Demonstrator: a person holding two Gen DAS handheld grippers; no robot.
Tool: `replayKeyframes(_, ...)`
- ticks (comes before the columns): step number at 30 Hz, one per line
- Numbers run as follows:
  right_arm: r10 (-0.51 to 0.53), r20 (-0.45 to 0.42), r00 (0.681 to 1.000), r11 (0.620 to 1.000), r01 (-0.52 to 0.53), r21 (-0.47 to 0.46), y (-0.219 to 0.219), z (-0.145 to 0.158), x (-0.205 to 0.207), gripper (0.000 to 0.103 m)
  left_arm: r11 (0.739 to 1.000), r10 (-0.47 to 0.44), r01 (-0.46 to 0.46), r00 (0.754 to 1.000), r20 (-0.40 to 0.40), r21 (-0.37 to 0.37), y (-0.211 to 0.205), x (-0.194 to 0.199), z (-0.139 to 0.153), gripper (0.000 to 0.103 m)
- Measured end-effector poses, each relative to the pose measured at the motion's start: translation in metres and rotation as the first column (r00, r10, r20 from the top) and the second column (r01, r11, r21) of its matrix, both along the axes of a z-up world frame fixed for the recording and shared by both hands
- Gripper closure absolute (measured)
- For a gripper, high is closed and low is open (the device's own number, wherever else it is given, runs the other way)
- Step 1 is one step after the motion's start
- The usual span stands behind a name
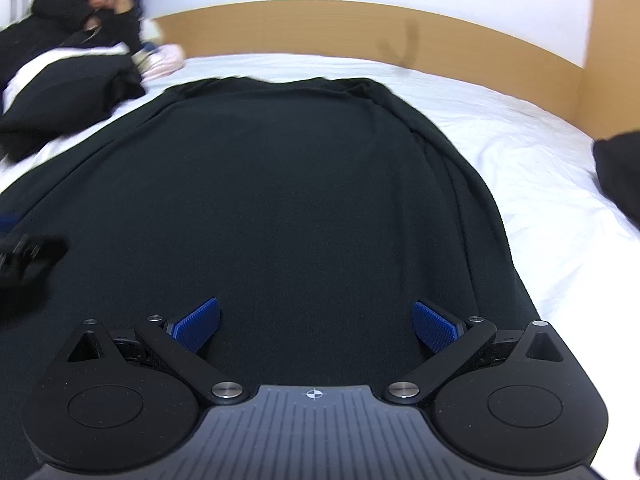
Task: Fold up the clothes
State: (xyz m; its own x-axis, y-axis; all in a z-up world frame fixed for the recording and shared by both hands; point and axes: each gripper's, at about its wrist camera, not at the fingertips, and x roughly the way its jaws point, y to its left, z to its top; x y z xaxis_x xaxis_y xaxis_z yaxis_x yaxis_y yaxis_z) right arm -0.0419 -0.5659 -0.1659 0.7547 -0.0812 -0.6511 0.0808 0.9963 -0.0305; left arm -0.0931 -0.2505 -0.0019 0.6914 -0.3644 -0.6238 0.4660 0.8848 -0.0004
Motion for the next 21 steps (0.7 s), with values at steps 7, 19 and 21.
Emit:
replayKeyframes(7,-0.008,-0.012,1.0,0.995,0.009,0.097,-0.031,0.016,-0.018,0.031,1.0,-0.001,0.001,1.0,0.0,-0.001,0.001,0.0,0.0,0.0)
replayKeyframes(19,-0.044,0.039,0.998,0.999,0.044,0.006,0.005,0.009,0.042,0.05,1.0,-0.003,0.003,1.0,-0.001,-0.001,0.002,0.001,0.001,0.0)
replayKeyframes(21,-0.047,0.044,0.998,0.999,0.047,-0.012,0.007,0.009,0.04,0.05,1.0,-0.003,0.003,1.0,-0.001,0.001,0.002,0.001,0.001,0.0)
